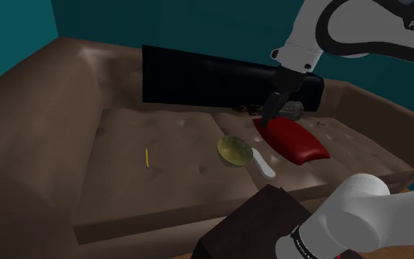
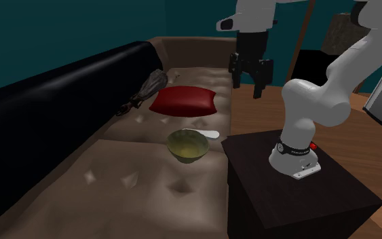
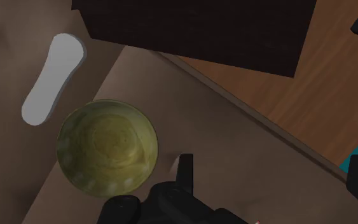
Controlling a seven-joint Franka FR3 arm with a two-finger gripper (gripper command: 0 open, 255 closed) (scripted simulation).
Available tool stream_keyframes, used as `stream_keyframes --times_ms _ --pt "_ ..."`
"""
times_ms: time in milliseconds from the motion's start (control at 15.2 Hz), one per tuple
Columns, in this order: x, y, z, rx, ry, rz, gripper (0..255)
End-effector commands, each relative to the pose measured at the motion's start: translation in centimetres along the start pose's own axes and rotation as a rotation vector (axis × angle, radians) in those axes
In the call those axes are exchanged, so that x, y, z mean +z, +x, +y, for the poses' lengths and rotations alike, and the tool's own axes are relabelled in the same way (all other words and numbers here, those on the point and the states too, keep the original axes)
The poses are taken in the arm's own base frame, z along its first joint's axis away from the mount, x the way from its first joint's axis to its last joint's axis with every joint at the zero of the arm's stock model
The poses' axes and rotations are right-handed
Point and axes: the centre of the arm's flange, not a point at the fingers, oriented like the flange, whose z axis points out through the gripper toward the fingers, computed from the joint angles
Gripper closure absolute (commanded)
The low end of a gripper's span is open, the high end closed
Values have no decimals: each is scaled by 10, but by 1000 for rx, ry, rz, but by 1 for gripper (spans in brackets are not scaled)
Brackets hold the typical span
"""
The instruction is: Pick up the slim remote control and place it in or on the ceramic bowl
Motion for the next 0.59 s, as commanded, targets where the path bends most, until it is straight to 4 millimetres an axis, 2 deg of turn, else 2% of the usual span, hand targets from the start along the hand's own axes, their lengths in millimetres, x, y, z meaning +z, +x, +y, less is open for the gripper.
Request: stream_keyframes --times_ms 0,528 --pt "0 0 0 0 0 0 0" --pt "72 15 74 119 -8 3 0"
